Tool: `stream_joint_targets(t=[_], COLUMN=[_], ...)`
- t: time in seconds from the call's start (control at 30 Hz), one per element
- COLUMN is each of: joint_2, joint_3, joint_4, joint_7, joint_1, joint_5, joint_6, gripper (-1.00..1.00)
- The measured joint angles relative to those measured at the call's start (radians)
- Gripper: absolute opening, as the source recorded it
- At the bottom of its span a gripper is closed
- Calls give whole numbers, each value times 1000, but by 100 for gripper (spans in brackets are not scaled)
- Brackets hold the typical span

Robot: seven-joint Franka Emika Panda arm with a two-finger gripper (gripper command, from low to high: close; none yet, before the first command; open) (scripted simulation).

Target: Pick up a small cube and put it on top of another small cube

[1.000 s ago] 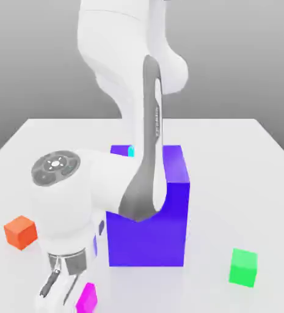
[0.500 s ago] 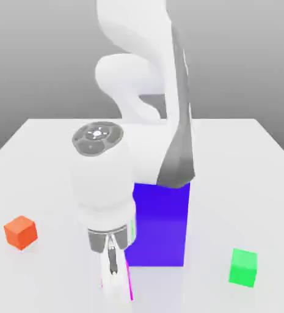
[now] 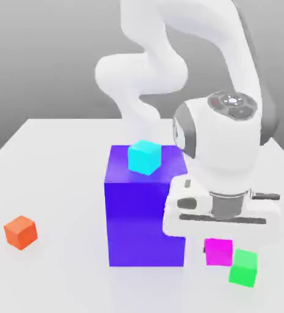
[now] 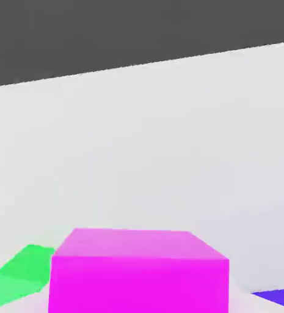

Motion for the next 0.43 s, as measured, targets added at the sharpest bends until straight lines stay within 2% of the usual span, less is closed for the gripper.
stream_joint_targets(t=[0.13,0.3,0.33,0.43], joint_2=[-47,93,115,115], joint_3=[57,10,2,2], joint_4=[-30,-26,-25,-25], joint_7=[-183,-149,-138,-138], joint_1=[45,87,93,93], joint_5=[-61,-177,-194,-194], joint_6=[5,140,160,160], gripper=[-100,-100,100,100])
